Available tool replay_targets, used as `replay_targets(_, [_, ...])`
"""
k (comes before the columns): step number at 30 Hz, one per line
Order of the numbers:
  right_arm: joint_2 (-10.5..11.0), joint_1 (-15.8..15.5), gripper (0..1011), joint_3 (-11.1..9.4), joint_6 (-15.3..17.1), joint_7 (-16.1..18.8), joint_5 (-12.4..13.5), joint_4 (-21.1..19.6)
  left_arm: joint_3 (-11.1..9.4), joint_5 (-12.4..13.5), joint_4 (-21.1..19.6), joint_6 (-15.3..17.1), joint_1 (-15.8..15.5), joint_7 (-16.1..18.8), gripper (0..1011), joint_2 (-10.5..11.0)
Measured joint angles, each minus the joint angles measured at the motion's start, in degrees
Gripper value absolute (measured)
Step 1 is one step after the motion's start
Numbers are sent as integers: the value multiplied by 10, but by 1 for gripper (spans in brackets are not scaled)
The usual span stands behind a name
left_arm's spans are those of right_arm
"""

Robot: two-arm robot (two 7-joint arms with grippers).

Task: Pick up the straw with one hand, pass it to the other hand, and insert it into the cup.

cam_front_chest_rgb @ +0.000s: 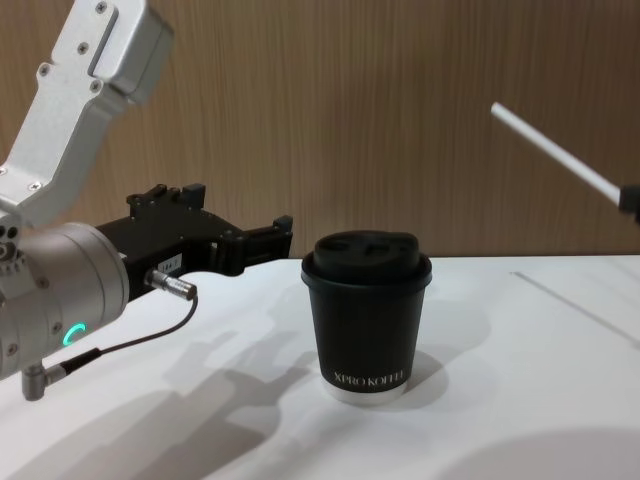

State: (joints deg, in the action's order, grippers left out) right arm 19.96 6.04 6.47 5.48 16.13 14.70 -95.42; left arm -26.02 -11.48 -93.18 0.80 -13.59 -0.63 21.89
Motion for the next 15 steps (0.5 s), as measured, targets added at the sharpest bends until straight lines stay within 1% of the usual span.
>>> replay_targets(5, [6, 14, 6, -11, -36, 27, 21, 11, 0, 0, 0, 0, 0, 0, 1002, 0])
replay_targets(7, [9, 24, 6, -15, -56, 47, 36, 20, 0, 0, 0, 0, 0, 0, 1001, 0])
replay_targets(8, [9, 24, 6, -15, -56, 47, 36, 20, 0, 0, 0, 0, 0, 0, 1001, 0])
replay_targets(10, [14, 35, 6, -19, -77, 73, 55, 31, 0, 0, 0, 0, 0, 0, 1001, 0])
replay_targets(11, [14, 35, 6, -19, -77, 73, 55, 31, 0, 0, 0, 0, 0, 0, 1002, 0])
replay_targets(15, [19, 48, 6, -23, -99, 105, 80, 44, 0, 0, 0, 0, 0, 0, 1002, 0])
